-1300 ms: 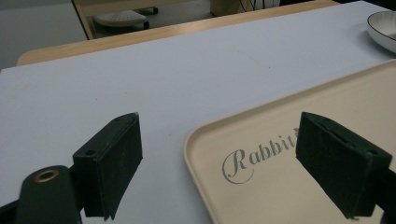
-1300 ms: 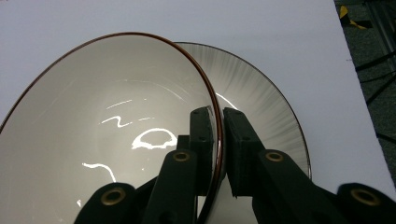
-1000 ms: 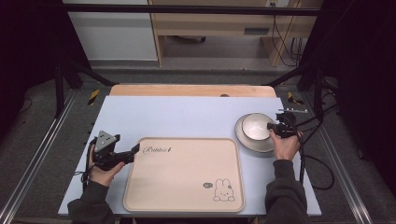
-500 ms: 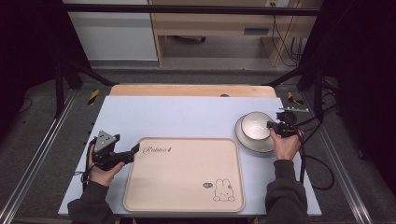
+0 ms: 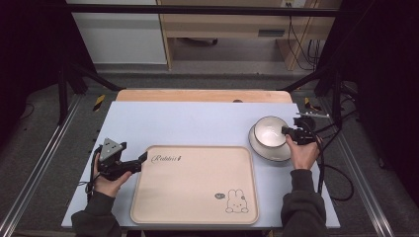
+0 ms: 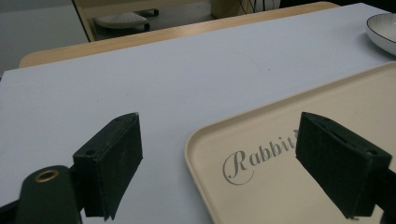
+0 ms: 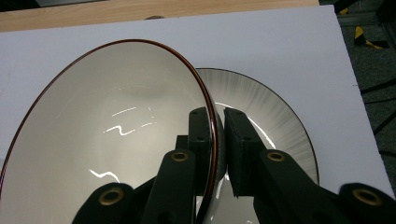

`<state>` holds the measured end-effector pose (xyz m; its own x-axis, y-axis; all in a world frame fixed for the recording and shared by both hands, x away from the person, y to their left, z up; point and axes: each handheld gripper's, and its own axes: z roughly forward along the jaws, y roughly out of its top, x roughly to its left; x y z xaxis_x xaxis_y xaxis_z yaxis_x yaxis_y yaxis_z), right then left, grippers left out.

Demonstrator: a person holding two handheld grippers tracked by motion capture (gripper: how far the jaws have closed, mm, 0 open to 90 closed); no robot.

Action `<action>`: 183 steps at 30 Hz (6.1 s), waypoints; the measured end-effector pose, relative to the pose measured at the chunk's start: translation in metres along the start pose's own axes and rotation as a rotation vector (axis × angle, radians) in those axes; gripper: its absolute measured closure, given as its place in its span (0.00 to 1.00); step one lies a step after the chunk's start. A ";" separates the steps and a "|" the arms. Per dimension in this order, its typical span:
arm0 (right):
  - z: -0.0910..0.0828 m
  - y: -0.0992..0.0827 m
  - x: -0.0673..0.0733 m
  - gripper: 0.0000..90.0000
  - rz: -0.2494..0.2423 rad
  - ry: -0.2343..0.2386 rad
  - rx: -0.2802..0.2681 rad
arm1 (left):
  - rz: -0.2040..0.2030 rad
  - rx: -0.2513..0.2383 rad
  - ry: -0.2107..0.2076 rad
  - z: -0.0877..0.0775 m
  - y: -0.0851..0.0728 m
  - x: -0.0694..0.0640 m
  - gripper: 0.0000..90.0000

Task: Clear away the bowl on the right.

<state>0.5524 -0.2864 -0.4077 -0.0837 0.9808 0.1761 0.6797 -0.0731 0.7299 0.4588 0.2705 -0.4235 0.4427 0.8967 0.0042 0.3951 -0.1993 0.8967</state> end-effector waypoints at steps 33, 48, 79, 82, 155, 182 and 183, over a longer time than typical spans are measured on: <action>-0.036 0.011 0.040 0.91 -0.093 0.145 -0.065 | 0.018 -0.003 -0.015 -0.002 0.002 -0.003 0.16; -0.038 0.011 0.065 0.91 -0.140 0.214 -0.054 | 0.017 -0.018 -0.019 -0.005 0.004 -0.004 0.16; -0.039 0.003 0.113 0.91 -0.273 0.328 -0.022 | 0.020 -0.024 -0.020 -0.006 0.005 -0.005 0.16; -0.039 0.002 0.120 0.91 -0.288 0.348 -0.016 | 0.019 -0.020 -0.019 -0.005 0.005 -0.005 0.16; 0.007 -0.041 0.196 0.91 -0.453 0.466 0.181 | 0.034 -0.007 -0.028 -0.003 0.004 -0.009 0.16; 0.026 -0.055 0.208 0.90 -0.462 0.470 0.268 | 0.034 -0.006 -0.029 -0.003 0.004 -0.009 0.16; 0.027 -0.056 0.208 0.90 -0.467 0.473 0.266 | 0.034 -0.006 -0.029 -0.003 0.004 -0.009 0.16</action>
<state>0.5170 -0.0738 -0.4297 -0.6755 0.7109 0.1957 0.6453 0.4414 0.6236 0.4543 0.2629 -0.4191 0.4790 0.8775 0.0222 0.3749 -0.2274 0.8987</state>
